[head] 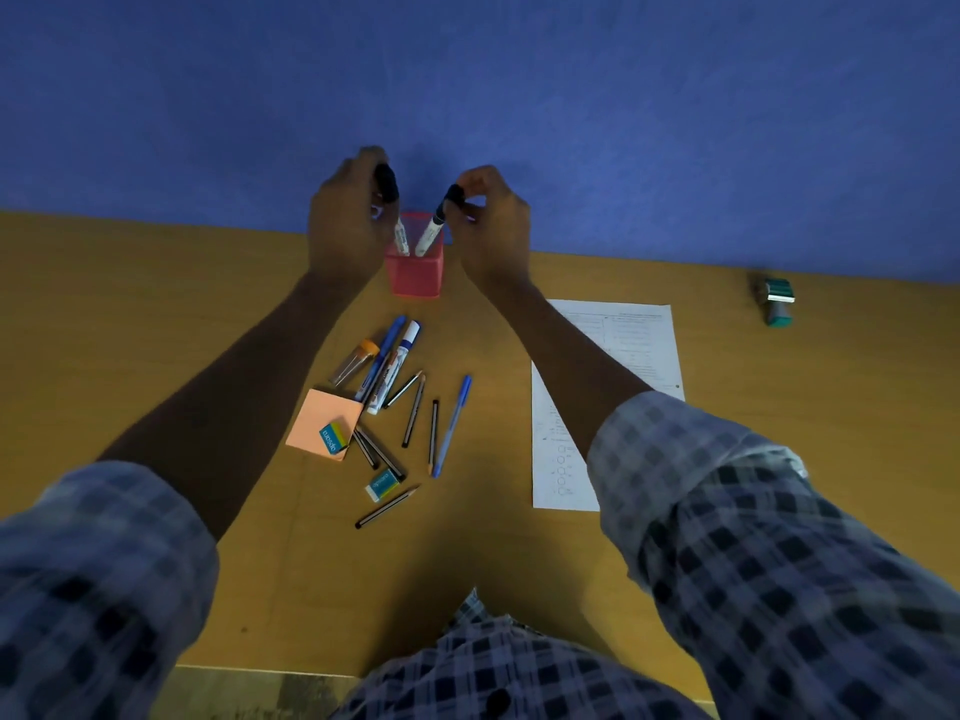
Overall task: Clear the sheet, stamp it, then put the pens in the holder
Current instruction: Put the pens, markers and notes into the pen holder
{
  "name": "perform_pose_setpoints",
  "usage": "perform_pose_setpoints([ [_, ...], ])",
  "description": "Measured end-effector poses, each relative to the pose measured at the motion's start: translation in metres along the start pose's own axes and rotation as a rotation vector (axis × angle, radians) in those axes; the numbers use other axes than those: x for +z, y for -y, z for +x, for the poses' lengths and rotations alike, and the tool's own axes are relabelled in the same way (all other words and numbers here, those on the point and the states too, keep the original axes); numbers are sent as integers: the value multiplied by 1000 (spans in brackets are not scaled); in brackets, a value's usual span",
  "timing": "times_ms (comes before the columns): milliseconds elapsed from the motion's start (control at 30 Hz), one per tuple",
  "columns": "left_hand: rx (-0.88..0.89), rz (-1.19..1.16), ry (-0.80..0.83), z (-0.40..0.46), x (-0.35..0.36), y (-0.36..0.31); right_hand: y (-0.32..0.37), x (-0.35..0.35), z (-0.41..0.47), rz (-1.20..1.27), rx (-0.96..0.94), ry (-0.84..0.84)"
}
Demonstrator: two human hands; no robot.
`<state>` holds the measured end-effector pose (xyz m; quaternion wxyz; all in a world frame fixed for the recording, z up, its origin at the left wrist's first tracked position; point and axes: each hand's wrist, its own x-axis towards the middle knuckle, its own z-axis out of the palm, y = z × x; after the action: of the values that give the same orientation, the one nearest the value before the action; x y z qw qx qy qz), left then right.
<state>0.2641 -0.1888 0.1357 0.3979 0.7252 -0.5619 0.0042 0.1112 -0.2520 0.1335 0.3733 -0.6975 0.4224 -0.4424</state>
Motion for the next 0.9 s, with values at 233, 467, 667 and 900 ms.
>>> perform_pose_setpoints([
  [233, 4, 343, 87, -19, 23, 17, -25, 20, -3, -293, 40, 104],
  [467, -178, 200, 4, -55, 22, 27, -42, 26, -35, -240, 123, 1],
  [667, -309, 243, 256, -93, 38, 46, -64, 46, -72, -300, 350, 245],
  [900, -311, 252, 449, -94, 52, 48, -67, 76, -80, -471, 404, 434],
])
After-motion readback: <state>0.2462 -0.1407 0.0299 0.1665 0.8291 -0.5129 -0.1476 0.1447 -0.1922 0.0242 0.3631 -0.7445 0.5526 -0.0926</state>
